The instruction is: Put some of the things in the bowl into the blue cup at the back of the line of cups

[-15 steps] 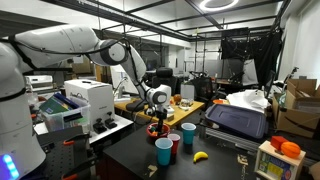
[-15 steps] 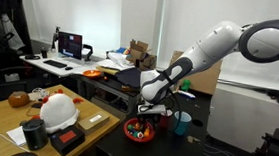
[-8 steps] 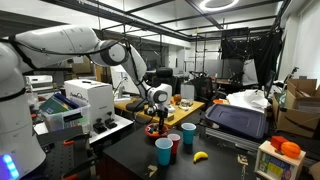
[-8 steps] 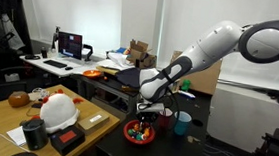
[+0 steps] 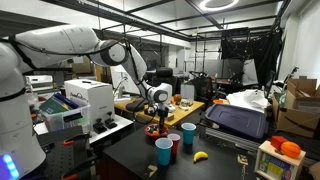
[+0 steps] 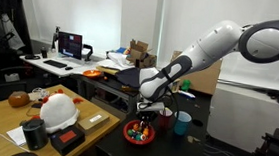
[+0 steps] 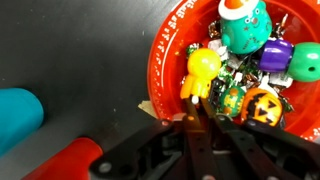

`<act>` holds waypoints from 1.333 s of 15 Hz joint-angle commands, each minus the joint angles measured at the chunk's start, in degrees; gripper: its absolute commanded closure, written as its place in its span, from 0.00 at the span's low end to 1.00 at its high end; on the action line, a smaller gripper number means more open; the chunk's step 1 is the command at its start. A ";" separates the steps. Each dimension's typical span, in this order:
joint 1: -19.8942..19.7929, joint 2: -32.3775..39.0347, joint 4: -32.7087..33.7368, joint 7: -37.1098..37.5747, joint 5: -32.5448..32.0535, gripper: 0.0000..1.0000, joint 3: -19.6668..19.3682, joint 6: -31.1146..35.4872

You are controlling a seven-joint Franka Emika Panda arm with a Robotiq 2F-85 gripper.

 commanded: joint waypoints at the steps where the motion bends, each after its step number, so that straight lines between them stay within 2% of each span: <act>1: -1.08 -1.89 -1.12 -3.21 1.55 0.98 0.76 -1.97; 11: -3.69 -11.70 -8.84 -7.32 5.87 0.98 2.06 -2.05; 20: -4.45 -19.79 -12.98 -5.81 7.24 0.98 -0.26 1.32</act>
